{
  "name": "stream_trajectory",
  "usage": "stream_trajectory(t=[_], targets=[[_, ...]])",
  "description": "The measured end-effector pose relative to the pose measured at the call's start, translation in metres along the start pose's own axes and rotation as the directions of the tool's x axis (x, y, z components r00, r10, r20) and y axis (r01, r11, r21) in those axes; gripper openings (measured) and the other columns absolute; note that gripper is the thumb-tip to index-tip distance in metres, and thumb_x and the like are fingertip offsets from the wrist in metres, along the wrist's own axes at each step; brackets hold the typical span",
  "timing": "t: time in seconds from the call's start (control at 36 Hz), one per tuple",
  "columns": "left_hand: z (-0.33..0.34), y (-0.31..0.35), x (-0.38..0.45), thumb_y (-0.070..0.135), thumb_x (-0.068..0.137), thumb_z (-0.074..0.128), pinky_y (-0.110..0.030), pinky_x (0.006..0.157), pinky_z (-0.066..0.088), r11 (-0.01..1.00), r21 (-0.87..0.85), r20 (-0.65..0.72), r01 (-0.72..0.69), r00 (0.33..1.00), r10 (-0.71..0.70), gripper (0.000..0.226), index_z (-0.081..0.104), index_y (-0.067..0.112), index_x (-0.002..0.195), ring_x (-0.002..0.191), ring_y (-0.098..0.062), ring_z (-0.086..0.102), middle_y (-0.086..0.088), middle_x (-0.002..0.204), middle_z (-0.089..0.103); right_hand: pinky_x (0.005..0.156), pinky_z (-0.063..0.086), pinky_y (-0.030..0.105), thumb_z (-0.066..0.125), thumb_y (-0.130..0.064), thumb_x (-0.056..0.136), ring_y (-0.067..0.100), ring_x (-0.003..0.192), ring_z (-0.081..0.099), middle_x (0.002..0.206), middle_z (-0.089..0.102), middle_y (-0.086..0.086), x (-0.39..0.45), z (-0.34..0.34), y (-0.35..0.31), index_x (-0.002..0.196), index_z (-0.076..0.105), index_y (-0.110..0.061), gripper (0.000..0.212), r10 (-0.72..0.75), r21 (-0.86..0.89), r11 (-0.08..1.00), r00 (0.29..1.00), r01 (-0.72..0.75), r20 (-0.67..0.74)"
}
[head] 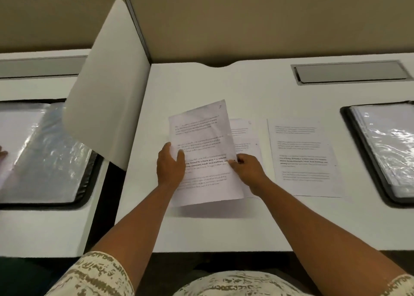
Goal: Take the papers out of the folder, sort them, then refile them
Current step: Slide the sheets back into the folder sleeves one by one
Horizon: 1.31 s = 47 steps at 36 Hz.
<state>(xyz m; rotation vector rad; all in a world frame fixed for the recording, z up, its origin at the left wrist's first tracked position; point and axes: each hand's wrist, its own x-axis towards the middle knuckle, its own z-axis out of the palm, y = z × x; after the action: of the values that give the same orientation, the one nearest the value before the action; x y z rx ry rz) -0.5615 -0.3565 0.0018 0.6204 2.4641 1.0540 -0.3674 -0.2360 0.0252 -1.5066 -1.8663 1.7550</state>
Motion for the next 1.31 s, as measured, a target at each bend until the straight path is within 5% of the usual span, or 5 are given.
stream_trajectory(t=[0.42,0.64,0.78,1.06,1.31], targets=[[0.104,0.119,-0.080,0.032,0.099,0.059,-0.028,0.086,0.045,0.968,-0.225,-0.025,-0.113,0.994,0.110,0.050,0.045,0.023,0.146,0.096,-0.014,0.059,0.006,0.108,0.061,0.063,0.045,0.028,0.062,-0.023,0.098,0.019,0.079,0.063,0.099,0.073,0.015,-0.050,-0.180,0.078,0.102,0.064,0.008,0.031,0.044,0.137,0.990,0.993,-0.029,-0.109],[0.175,0.172,-0.139,0.024,0.094,0.064,-0.033,0.075,0.049,0.967,-0.136,0.108,-0.217,0.967,0.232,0.010,0.071,0.017,0.091,0.081,-0.018,0.063,0.002,0.085,0.069,0.090,0.059,0.044,0.060,-0.018,0.101,0.027,0.096,0.071,0.106,0.074,0.011,-0.084,-0.288,0.124,0.102,0.072,-0.004,0.018,0.046,0.162,0.986,0.989,-0.023,-0.140],[0.224,0.211,-0.174,0.028,0.099,0.058,-0.016,0.063,0.041,0.958,-0.169,0.124,-0.230,0.960,0.253,0.013,0.065,0.019,0.095,0.078,-0.002,0.059,0.011,0.088,0.064,0.090,0.058,0.040,0.060,-0.018,0.101,0.023,0.098,0.071,0.106,0.074,0.002,-0.100,-0.350,0.143,0.106,0.073,-0.014,0.014,0.054,0.192,0.981,0.983,-0.019,-0.176],[0.318,0.271,-0.204,0.028,0.096,0.065,-0.031,0.082,0.055,0.924,-0.356,0.252,-0.140,0.938,0.239,0.009,0.069,0.020,0.099,0.093,-0.015,0.067,0.006,0.097,0.070,0.069,0.049,0.034,0.065,-0.025,0.097,0.023,0.079,0.065,0.098,0.070,0.022,-0.109,-0.451,0.173,0.100,0.060,0.012,0.038,0.147,0.293,0.954,0.949,-0.061,-0.280],[0.397,0.318,-0.216,0.026,0.094,0.068,-0.034,0.085,0.057,0.918,-0.395,0.361,-0.041,0.912,0.196,0.014,0.070,0.016,0.104,0.095,-0.019,0.069,0.002,0.099,0.072,0.088,0.059,0.046,0.064,-0.016,0.097,0.032,0.096,0.073,0.100,0.076,0.012,-0.094,-0.530,0.199,0.099,0.071,0.000,0.018,0.214,0.388,0.921,0.891,-0.047,-0.400]])
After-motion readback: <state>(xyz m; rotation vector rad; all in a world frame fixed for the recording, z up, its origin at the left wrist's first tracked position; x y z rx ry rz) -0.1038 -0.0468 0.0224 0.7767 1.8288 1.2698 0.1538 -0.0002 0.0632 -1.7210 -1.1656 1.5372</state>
